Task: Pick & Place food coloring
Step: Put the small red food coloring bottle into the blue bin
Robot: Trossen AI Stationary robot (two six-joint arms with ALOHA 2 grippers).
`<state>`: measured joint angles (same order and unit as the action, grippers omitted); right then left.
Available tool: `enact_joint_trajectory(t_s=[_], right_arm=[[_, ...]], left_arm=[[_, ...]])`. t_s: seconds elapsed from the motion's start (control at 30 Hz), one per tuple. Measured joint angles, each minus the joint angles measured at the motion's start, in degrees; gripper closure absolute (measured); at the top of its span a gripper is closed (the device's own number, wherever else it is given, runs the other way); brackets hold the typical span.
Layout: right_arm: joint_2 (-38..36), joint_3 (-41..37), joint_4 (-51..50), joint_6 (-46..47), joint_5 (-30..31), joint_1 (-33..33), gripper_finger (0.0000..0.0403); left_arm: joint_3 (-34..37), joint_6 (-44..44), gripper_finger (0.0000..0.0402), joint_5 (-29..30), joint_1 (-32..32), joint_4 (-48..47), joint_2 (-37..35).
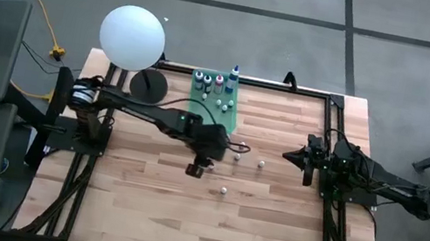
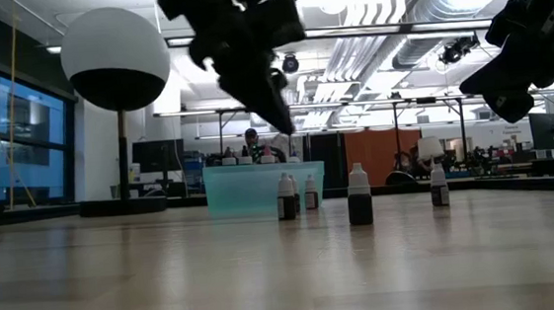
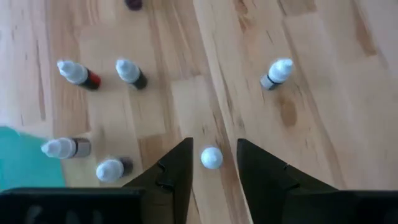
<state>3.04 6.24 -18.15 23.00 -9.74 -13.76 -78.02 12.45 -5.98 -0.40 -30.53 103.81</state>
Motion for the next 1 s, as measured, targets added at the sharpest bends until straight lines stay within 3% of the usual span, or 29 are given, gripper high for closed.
enact_joint_trajectory(t_s=[0.23,0.37,1.0], right_arm=[[0.7,0.0,0.0,0.0,0.0,0.0,0.0402],[1.2,0.0,0.0,0.0,0.0,0.0,0.0402],[1.1,0.0,0.0,0.0,0.0,0.0,0.0402]], left_arm=[[-1.9,0.5,0.0202,0.8,0.0,-2.4,2.5],[-2.1,0.8,0.0177,0.8,0.0,-3.8,3.3],[-2.3,0.2,0.0172,-0.9,0.0,-1.4,7.2]])
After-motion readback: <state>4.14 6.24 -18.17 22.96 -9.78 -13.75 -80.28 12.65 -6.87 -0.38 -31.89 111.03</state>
